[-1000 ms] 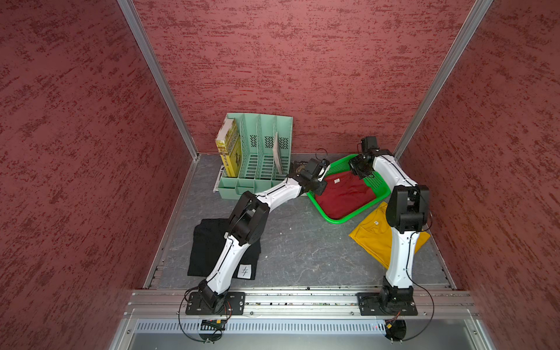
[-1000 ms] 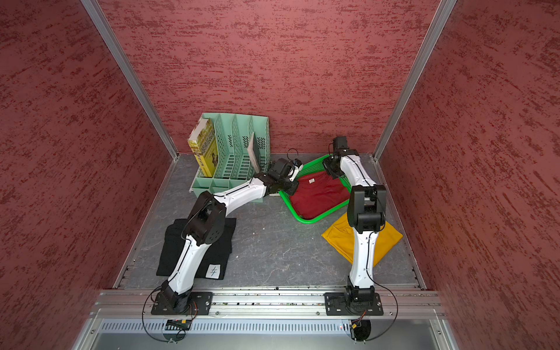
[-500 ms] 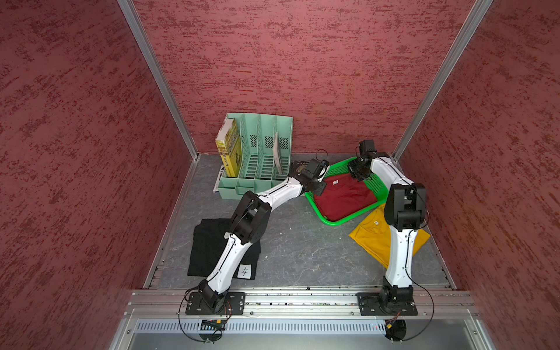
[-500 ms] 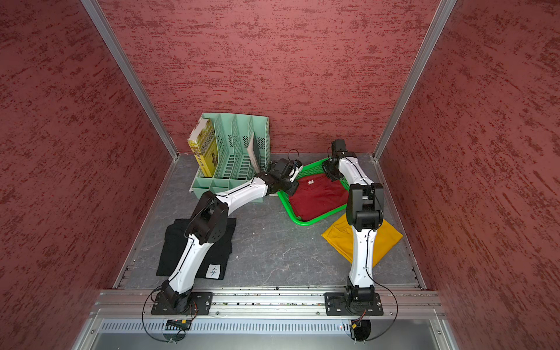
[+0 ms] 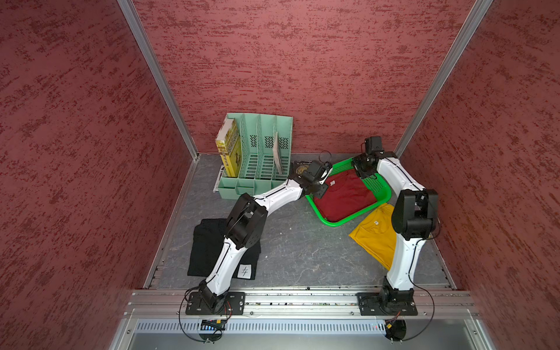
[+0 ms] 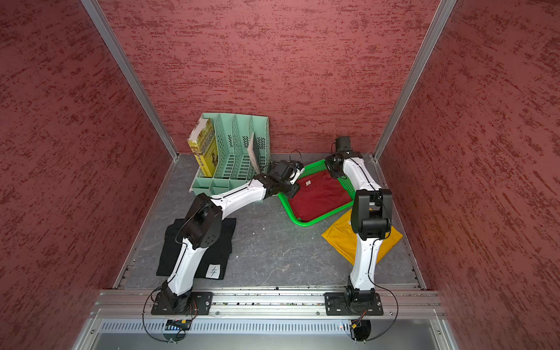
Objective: Put the folded t-shirts into the basket
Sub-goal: Place the T-shirt in the bin.
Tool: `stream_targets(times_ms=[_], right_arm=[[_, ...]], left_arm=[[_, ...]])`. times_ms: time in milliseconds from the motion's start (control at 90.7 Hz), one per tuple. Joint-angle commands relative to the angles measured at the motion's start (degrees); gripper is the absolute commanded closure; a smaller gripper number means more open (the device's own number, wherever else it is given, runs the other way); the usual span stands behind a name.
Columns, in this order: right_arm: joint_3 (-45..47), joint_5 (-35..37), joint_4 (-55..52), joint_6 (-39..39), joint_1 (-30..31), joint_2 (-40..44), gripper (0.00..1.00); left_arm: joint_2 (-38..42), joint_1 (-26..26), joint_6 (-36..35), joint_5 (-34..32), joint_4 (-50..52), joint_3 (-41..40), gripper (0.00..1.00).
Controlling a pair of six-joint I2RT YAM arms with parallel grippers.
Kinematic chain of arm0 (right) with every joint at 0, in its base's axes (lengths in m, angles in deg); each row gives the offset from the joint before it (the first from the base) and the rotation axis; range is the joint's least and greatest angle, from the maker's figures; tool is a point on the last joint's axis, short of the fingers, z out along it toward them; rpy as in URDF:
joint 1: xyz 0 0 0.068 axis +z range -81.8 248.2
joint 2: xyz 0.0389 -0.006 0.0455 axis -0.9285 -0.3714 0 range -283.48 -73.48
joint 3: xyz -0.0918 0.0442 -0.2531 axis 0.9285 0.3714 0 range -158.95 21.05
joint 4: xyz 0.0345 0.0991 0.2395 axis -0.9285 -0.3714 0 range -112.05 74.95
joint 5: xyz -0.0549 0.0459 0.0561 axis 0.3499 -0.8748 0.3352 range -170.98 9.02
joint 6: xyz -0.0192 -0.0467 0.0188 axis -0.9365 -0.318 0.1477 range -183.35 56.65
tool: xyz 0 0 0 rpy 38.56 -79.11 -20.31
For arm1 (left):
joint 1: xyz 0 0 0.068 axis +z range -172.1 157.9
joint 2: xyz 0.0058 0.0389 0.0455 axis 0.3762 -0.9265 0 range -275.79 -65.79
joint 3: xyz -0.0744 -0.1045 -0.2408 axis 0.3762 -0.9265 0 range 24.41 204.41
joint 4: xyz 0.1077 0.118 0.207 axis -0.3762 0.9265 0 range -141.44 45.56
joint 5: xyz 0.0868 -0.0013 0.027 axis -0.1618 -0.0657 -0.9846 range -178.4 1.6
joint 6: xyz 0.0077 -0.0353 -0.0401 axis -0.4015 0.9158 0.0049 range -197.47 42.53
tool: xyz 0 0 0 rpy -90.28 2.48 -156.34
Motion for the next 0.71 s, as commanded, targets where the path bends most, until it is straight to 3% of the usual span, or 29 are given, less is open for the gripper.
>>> stream_targets(times_ms=[0,198,507,694], right_arm=[[2.22,2.13,2.41,-0.84,-0.22,5.36,0.59],[10.53,2.30,1.92,-2.73,-0.24,15.17,0.56],[29.72,5.48,-6.18,-9.50,0.50,36.84,0.54],[43.36,6.92,-14.74,-14.93,0.59,48.76,0.55]], left_arm=[[6.69,-0.77,-1.88,-2.89,-2.71,-1.24,0.47],[15.82,-2.85,-1.84,-3.83,-5.27,-6.75,0.45],[33.83,-7.42,4.43,-9.15,-17.18,-26.93,0.41],[43.32,-7.46,10.91,-1.06,-25.33,-40.97,0.35]])
